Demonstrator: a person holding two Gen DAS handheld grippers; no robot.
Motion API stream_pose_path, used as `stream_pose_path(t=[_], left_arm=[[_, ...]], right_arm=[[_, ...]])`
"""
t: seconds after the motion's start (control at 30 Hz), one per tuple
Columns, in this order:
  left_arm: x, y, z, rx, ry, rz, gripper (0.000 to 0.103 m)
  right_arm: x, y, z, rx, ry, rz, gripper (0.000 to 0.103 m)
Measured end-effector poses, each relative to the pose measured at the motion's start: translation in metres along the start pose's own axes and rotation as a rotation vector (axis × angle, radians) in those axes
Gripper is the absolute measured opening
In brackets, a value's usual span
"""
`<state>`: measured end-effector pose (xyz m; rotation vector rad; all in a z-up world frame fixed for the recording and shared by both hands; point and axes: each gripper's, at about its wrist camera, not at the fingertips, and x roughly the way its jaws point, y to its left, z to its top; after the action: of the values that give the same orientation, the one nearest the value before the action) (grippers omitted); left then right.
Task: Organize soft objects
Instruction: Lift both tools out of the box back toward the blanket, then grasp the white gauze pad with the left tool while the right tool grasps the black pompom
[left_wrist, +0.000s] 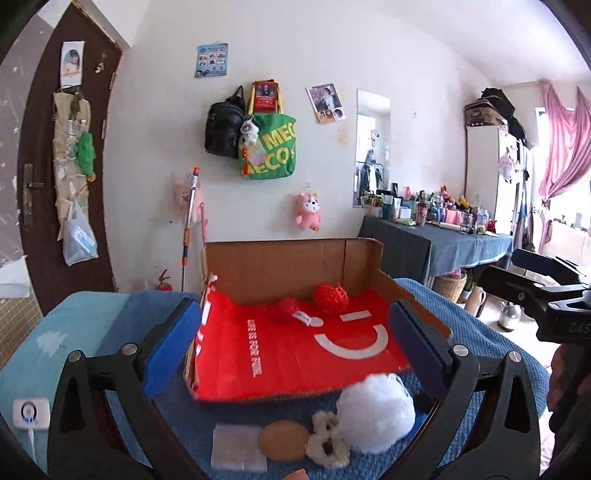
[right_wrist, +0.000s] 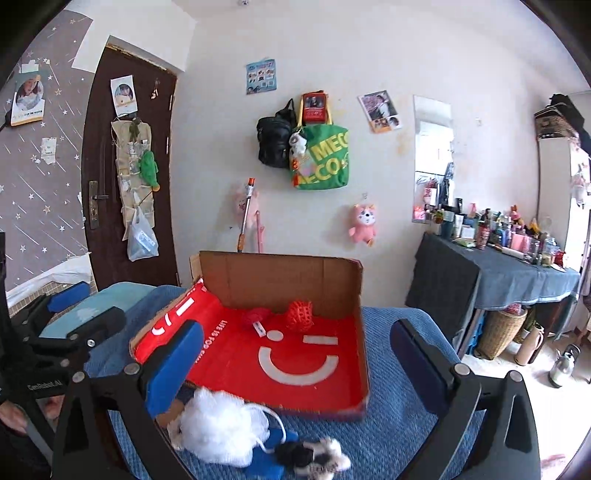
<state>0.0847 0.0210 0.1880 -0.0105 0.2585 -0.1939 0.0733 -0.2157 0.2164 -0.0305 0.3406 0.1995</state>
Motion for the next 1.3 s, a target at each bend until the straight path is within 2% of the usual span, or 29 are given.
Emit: stream_pose_path(t=[0.27, 0.5, 0.67, 0.83, 1.2, 1.3], left_arm=[[-0.030, -0.009, -0.040, 0.010, -0.017, 0.042, 0.103], [-0.043, -0.015, -0.069, 0.036, -0.022, 0.049, 0.103], [-0.037, -0.007, -0.089, 0.006, 0.033, 0.047, 0.103], [-0.019, 0.005, -0.106, -0.026, 0.132, 0.040, 0.103], [0.006, 0.026, -0.122, -0.058, 0.263, 0.057, 0.103], [0.014, 0.029, -0.120, -0.055, 0.310, 0.040, 0.103]], right_arm=[[-0.027, 0.009, -0.049, 0.005, -0.028, -0.019, 0.103], [-0.031, 0.019, -0.082, -0.006, -0.011, -0.033, 0.103], [-0.020, 0.022, -0.107, 0.006, 0.052, -0.028, 0.103], [0.000, 0.014, -0.128, 0.048, 0.145, -0.027, 0.103], [0.022, 0.001, -0.135, 0.075, 0.231, -0.028, 0.103], [0.028, -0.001, -0.132, 0.073, 0.255, -0.020, 0.103]])
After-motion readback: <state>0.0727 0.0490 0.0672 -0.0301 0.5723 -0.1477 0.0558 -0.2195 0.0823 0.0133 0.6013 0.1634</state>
